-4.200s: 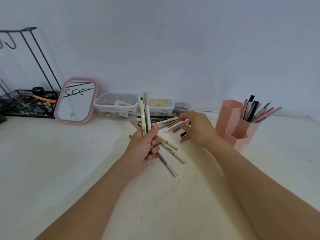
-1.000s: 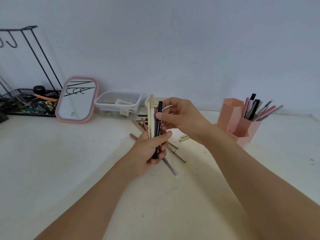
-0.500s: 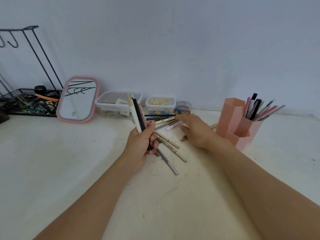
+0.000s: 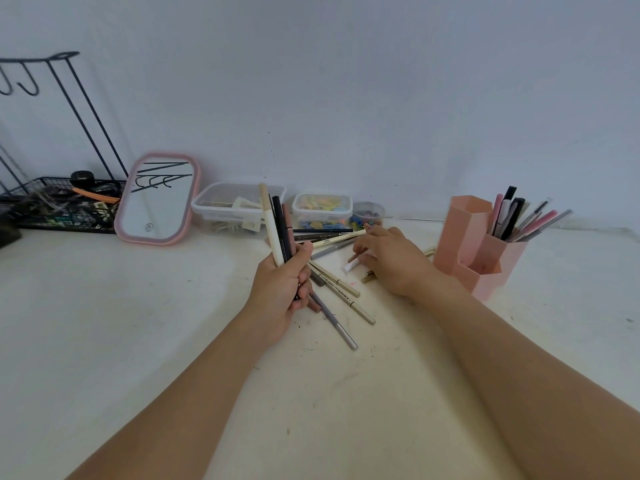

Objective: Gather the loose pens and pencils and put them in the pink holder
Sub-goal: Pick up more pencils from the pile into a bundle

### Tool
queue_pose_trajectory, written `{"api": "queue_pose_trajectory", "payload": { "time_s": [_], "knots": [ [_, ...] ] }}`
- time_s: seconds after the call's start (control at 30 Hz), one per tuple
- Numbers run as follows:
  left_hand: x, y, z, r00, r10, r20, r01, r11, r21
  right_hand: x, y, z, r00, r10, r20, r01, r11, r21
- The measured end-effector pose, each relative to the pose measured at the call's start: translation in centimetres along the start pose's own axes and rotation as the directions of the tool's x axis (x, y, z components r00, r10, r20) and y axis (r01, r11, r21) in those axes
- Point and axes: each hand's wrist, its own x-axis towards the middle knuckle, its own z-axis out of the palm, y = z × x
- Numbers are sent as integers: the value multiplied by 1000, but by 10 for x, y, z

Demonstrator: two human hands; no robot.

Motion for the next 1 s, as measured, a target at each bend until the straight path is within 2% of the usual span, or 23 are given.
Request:
{"api": "queue_pose_trajectory", "payload": {
  "time_s": [0.2,0.53,0.73,0.77,0.83,0.9,0.93,1.0],
  "knots": [
    [1,-1,0,1000,-13,18,13,1000,20,1,-2,-11,996,-14,82,12,1000,25],
    [0,-1,0,1000,2,10,-2,1000,31,4,-13,-8,985,-170,23,171,982,-78],
    [-1,0,0,1000,19,21,-20,999,26,3,-17,-11,984,-167,55,170,983,-65],
    [-1,0,0,999,25,29,-26,999,24,2,-17,-11,987,-159,27,160,987,-21],
    [-1,0,-1,998,38,48,-39,999,16,1,-21,-18,986,-111,-128,131,979,159],
    [-2,0,-1,997,50,63,-51,999,13,1,-32,-32,960,11,-278,114,897,428],
    [-2,0,0,996,57,73,-58,998,12,-1,-41,-40,956,83,-280,108,790,604],
    [-3,1,1,994,63,88,-64,998,13,-4,-61,-48,981,120,-156,81,477,875]
  ]
}}
